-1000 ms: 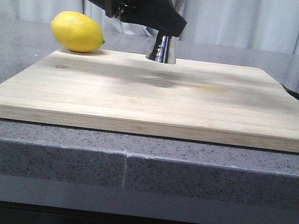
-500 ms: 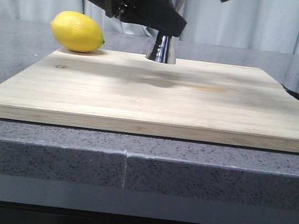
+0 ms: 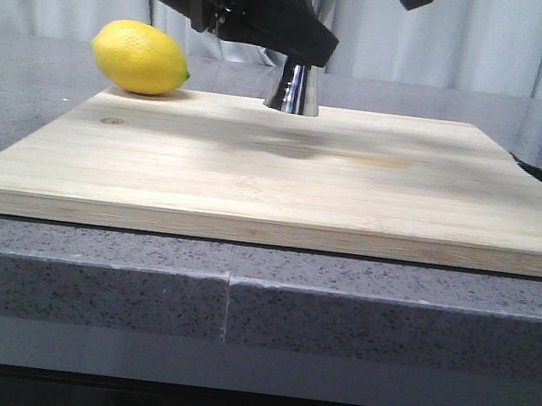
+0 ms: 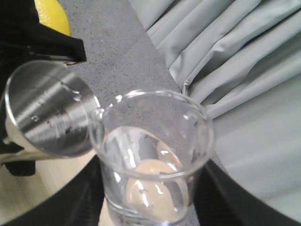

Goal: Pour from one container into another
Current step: 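Tilt the beaker with the right gripper, pouring liquid into the jigger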

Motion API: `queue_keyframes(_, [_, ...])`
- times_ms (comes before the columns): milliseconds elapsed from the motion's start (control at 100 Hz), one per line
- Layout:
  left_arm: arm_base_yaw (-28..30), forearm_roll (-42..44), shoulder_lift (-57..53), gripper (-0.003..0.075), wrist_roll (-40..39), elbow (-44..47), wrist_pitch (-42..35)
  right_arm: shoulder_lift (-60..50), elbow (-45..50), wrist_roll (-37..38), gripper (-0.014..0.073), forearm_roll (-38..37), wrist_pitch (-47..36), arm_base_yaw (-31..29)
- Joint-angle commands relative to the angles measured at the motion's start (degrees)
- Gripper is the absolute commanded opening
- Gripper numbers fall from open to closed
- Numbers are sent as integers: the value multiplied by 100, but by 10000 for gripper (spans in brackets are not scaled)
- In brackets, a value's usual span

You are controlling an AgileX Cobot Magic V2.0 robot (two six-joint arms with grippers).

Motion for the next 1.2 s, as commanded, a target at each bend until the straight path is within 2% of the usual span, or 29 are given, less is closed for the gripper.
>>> queue_keyframes(0, [-65, -443, -401, 42, -63, -171, 471, -256, -218, -22, 237, -112, -297, -8])
queue_keyframes(1190, [-65, -415, -401, 42, -63, -171, 471, -256, -319, -22, 237, -833, -244, -8])
